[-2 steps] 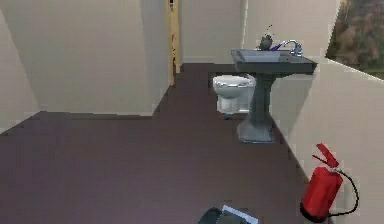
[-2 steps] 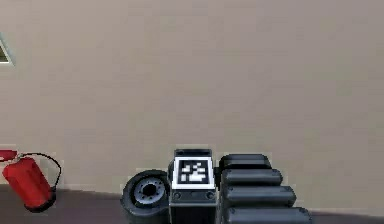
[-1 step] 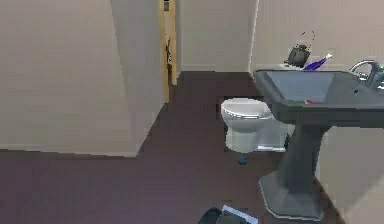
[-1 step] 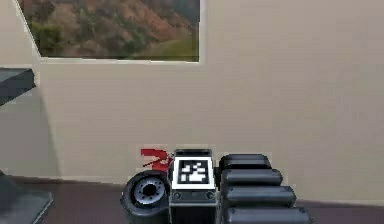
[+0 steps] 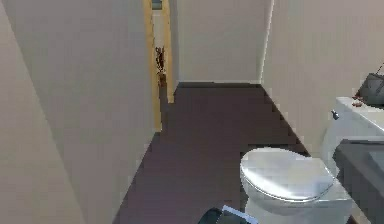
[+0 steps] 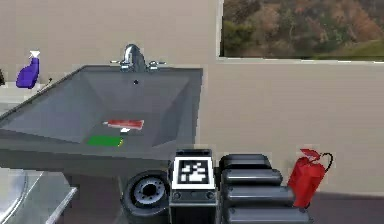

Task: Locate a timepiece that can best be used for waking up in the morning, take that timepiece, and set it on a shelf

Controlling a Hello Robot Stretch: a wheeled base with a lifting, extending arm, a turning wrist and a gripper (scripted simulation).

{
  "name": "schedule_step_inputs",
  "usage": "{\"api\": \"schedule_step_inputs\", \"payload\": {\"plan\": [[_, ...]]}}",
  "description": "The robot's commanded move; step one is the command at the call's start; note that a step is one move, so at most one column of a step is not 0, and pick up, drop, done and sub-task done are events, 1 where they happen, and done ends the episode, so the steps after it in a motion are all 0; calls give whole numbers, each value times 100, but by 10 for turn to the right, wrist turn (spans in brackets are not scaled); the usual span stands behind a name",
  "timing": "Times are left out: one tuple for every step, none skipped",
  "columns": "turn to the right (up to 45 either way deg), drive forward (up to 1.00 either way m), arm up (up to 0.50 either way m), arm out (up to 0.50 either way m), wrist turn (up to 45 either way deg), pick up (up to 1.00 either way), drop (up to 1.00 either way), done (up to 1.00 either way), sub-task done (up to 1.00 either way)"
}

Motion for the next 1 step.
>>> {"api": "schedule_step_inputs", "payload": {"plan": [[0,100,0,0,0,0,0,0,0]]}}
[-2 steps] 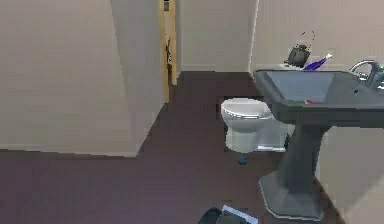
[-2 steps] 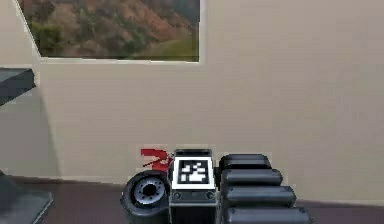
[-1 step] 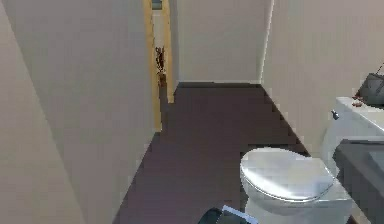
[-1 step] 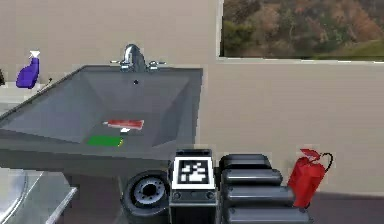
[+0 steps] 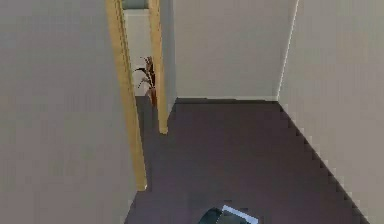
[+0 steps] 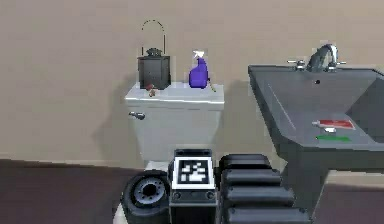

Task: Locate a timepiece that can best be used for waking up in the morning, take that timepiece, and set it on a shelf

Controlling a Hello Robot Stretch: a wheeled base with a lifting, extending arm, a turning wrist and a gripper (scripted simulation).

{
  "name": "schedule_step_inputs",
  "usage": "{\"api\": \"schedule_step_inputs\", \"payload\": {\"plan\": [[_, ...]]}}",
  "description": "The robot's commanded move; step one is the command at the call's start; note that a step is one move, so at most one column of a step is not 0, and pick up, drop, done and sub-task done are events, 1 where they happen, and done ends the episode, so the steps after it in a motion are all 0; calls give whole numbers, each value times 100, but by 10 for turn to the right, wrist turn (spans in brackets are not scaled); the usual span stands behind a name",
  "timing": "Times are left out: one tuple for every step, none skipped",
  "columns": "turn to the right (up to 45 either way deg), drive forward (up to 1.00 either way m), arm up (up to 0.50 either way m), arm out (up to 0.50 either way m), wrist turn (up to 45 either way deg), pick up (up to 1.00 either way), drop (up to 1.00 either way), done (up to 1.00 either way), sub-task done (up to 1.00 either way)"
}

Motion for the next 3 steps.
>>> {"api": "schedule_step_inputs", "payload": {"plan": [[0,100,0,0,0,0,0,0,0],[-60,0,0,0,0,0,0,0,0],[0,60,0,0,0,0,0,0,0]]}}
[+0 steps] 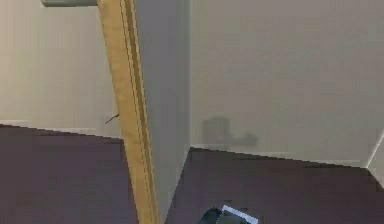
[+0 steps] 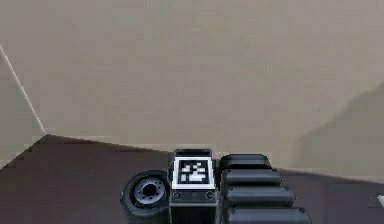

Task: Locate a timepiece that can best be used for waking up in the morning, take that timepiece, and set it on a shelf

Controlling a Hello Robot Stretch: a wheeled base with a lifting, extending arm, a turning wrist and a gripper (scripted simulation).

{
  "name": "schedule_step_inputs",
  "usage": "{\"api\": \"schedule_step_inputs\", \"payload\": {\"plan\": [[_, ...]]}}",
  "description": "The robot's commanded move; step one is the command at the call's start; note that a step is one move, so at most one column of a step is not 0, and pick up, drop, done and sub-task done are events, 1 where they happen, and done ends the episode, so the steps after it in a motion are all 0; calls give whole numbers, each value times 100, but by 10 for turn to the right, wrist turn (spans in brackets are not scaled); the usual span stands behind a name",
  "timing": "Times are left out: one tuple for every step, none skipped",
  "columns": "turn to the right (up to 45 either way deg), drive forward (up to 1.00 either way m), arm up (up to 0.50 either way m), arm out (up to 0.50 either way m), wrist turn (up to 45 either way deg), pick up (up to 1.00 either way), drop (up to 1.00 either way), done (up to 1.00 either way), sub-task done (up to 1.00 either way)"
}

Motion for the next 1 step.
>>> {"api": "schedule_step_inputs", "payload": {"plan": [[-330,0,0,0,0,0,0,0,0]]}}
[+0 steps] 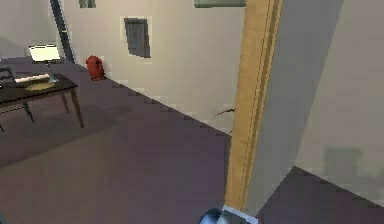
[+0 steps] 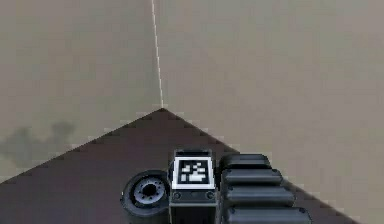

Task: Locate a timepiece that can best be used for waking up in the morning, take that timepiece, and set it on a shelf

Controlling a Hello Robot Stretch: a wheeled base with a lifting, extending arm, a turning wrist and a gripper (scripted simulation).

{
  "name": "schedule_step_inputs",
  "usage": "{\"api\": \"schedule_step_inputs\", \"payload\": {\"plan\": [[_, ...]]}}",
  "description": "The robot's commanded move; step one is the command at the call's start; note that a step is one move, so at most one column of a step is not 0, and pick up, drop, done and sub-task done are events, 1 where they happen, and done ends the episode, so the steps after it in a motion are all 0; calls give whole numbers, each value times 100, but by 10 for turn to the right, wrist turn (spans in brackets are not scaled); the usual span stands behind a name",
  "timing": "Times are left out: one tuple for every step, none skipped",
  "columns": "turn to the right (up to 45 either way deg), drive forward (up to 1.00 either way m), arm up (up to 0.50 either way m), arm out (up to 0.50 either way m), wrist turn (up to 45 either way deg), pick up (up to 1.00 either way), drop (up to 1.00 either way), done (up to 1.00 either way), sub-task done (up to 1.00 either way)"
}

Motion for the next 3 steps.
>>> {"api": "schedule_step_inputs", "payload": {"plan": [[0,30,0,0,0,0,0,0,0],[-30,0,0,0,0,0,0,0,0],[0,40,0,0,0,0,0,0,0]]}}
